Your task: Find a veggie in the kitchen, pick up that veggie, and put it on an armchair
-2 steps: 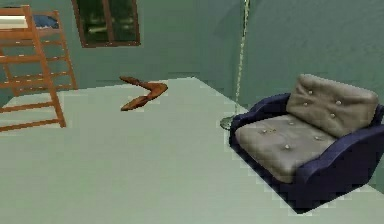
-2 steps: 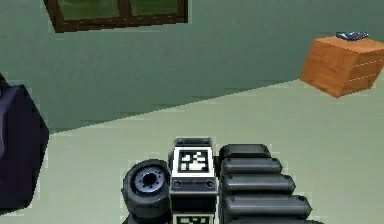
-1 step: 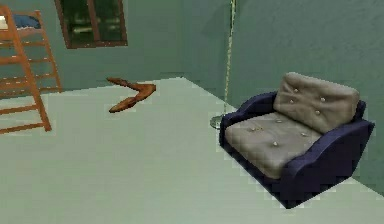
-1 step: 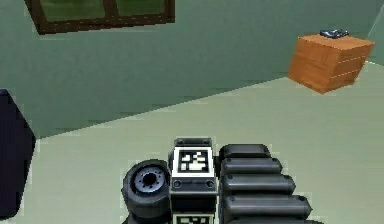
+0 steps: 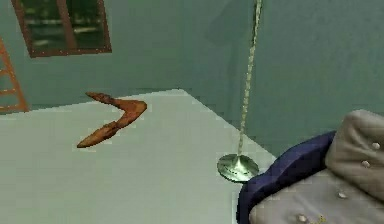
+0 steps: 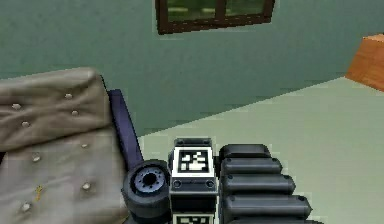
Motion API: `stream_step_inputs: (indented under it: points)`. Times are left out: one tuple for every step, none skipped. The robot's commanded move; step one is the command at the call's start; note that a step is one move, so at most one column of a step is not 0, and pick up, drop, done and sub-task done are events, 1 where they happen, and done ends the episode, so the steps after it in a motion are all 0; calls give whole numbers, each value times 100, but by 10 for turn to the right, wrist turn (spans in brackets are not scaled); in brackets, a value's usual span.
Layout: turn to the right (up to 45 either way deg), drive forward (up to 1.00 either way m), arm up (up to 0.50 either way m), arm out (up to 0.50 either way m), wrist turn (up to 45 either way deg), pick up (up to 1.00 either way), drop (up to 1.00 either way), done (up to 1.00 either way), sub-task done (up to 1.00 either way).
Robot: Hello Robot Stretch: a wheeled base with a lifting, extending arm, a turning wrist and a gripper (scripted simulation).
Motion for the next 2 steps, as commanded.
stream_step_inputs:
  points:
    - [30, 0, 0, 0, 0, 0, 0, 0, 0]
    - [0, 30, 0, 0, 0, 0, 0, 0, 0]
